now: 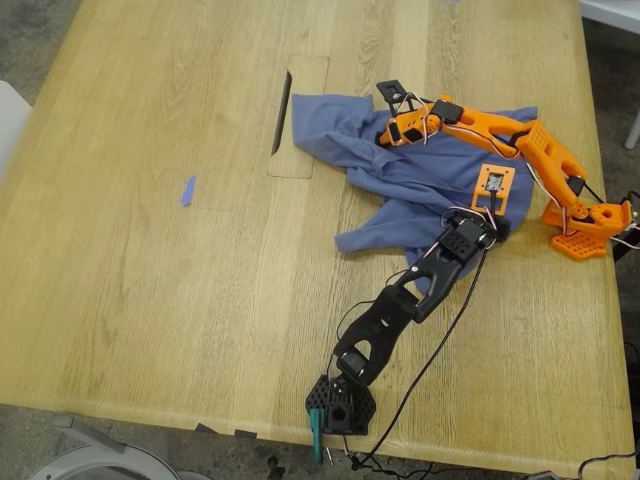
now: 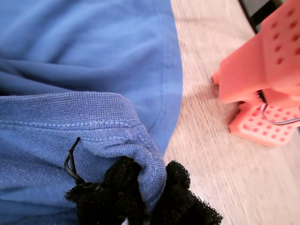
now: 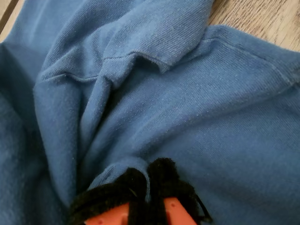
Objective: Fold a T-shirt
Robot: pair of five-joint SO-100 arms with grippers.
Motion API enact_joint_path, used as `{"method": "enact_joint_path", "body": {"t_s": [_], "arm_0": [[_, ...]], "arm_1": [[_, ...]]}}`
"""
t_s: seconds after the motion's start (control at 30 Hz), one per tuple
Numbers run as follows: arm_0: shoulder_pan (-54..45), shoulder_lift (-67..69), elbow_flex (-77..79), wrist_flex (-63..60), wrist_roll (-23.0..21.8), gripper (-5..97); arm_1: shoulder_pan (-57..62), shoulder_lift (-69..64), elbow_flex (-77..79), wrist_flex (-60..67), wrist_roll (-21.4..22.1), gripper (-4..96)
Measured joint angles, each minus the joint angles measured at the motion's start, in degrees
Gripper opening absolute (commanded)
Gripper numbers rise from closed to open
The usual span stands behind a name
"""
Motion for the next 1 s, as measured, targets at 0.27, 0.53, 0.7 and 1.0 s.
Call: {"method": "enact_joint_path", "body": {"t_s": [0.27, 0.53, 0.7, 1.0], "arm_0": [[0.3, -24.5, -39.2, 17.0, 0.0, 0], [1.7, -25.6, -48.0, 19.2, 1.3, 24], [6.0, -25.7, -48.7, 19.3, 6.0, 43], [5.2, -25.7, -49.0, 22.6, 15.4, 69]], "arm_1": [[0.4, -0.7, -0.3, 0.0, 0.0, -0.2], [0.6, -0.9, -1.0, 0.3, 0.4, -0.2], [1.3, -1.0, -2.2, 1.0, 0.4, -0.2], [1.4, -1.0, -4.0, 3.2, 0.4, -0.2]]}}
